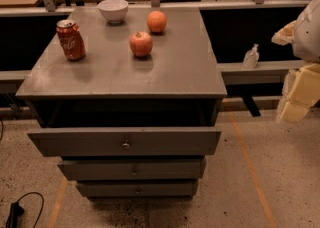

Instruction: Pick apple

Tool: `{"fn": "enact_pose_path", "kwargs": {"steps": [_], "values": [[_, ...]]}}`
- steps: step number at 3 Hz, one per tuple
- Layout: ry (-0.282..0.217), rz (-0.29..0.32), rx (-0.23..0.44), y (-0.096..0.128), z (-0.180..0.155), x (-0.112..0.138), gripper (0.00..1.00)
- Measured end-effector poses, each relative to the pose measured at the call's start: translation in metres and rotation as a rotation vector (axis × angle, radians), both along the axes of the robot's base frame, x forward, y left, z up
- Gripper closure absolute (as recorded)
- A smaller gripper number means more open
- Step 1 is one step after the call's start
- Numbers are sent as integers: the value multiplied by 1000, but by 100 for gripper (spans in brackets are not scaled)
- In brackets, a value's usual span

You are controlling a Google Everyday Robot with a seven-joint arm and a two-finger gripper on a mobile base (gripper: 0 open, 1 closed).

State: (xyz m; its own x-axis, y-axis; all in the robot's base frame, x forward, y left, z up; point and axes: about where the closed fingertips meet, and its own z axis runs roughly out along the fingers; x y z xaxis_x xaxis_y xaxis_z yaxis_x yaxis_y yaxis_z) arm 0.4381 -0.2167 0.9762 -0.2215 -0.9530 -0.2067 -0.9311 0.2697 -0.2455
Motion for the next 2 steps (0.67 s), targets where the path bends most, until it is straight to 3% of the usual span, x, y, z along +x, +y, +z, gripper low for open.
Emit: {"fn": "enact_pose_path", "kwargs": {"steps": [1,2], "values": [[0,0,0,0,0,0,0],[-42,4,89,18,-8,15,0]]}}
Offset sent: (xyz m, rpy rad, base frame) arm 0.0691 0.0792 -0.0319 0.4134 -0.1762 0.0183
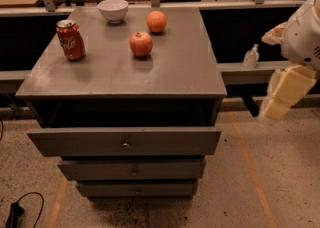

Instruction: Pick apple

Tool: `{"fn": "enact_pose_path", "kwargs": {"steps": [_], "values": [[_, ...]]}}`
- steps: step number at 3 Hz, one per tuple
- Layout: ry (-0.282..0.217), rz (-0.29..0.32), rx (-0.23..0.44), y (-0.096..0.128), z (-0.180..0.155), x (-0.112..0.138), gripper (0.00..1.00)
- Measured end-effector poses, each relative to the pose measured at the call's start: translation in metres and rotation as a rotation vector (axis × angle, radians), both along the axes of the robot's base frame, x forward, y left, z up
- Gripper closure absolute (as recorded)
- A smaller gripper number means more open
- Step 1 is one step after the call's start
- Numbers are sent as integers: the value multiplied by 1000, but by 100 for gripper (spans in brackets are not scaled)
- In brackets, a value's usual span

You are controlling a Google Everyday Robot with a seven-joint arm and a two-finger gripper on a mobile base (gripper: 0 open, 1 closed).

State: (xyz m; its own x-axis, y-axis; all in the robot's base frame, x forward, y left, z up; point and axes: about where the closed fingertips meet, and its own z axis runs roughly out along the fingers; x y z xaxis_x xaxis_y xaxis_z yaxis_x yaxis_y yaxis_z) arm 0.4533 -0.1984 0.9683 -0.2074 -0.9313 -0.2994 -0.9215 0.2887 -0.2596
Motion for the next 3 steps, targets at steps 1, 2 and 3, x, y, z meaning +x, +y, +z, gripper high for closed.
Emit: {"fn": "enact_pose_path", "kwargs": {"steps": [1,2,3], "values": [[-19,-24,221,39,-26,27,0],[-82,-82,491,84,-38,76,0],[-162,-138,571,96,-30,114,0]]}}
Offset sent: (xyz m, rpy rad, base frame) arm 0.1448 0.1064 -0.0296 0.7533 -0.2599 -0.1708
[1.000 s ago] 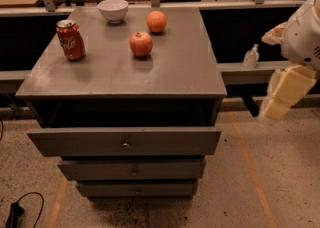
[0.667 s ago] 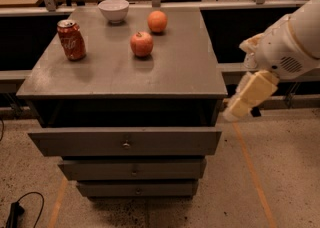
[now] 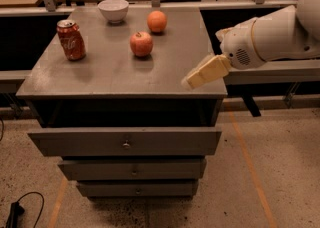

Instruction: Pick apple

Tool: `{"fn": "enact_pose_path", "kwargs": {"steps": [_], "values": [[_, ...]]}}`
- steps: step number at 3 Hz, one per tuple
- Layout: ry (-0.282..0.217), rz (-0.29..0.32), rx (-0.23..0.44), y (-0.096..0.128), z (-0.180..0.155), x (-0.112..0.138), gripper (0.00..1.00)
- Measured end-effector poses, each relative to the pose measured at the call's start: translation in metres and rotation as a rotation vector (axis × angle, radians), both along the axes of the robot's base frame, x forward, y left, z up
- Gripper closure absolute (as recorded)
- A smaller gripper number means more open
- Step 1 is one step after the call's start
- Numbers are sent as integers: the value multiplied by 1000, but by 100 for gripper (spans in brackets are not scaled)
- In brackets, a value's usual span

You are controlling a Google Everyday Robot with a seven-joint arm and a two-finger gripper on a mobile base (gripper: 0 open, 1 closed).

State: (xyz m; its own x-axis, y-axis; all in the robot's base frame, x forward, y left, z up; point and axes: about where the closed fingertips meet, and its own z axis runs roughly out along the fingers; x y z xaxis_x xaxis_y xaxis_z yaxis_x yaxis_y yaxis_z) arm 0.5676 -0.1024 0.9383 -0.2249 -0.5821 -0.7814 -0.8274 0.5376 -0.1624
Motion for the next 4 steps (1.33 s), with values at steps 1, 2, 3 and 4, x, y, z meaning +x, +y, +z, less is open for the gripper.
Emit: {"fn": "enact_pose_path", "kwargs": {"steps": [1,2,3,4], "values": [[-27,-19,8,0,5,7,0],[-48,-16,84,13,-1,24,0],[-85,43,155,42,-13,63,0],[-94,71,185,67,-27,101,0]]}}
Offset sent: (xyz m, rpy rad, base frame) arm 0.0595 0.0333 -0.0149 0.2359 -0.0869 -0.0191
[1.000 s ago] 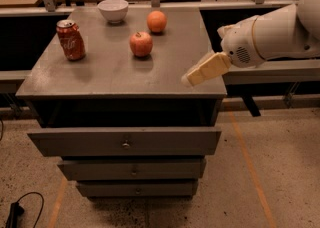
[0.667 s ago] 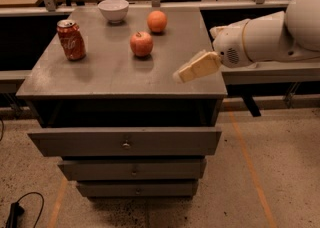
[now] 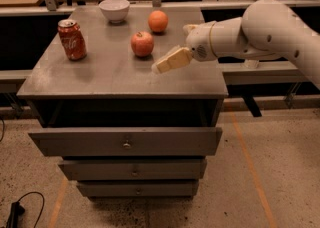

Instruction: Pick apple

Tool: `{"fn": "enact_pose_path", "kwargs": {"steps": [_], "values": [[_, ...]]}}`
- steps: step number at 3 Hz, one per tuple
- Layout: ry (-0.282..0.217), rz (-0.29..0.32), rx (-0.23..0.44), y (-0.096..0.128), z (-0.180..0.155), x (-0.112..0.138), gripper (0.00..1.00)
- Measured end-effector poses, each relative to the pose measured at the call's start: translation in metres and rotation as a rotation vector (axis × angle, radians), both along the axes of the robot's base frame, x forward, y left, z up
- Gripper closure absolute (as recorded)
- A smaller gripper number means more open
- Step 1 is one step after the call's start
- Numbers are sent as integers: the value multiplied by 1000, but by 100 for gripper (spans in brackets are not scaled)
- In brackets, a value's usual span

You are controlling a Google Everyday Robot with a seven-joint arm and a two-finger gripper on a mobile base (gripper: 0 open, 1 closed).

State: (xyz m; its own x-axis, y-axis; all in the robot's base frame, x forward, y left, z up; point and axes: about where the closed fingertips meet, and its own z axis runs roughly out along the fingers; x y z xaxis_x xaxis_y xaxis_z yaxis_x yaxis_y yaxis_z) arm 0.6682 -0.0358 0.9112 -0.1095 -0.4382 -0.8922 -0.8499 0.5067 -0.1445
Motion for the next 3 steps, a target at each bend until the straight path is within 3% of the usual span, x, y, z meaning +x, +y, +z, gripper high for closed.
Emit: {"fn": "enact_pose_path", "kwargs": {"steps": [1,3], "values": [[16,-42,40,22,-17,54,0],[28,-63,78,54,-33,97,0]]}}
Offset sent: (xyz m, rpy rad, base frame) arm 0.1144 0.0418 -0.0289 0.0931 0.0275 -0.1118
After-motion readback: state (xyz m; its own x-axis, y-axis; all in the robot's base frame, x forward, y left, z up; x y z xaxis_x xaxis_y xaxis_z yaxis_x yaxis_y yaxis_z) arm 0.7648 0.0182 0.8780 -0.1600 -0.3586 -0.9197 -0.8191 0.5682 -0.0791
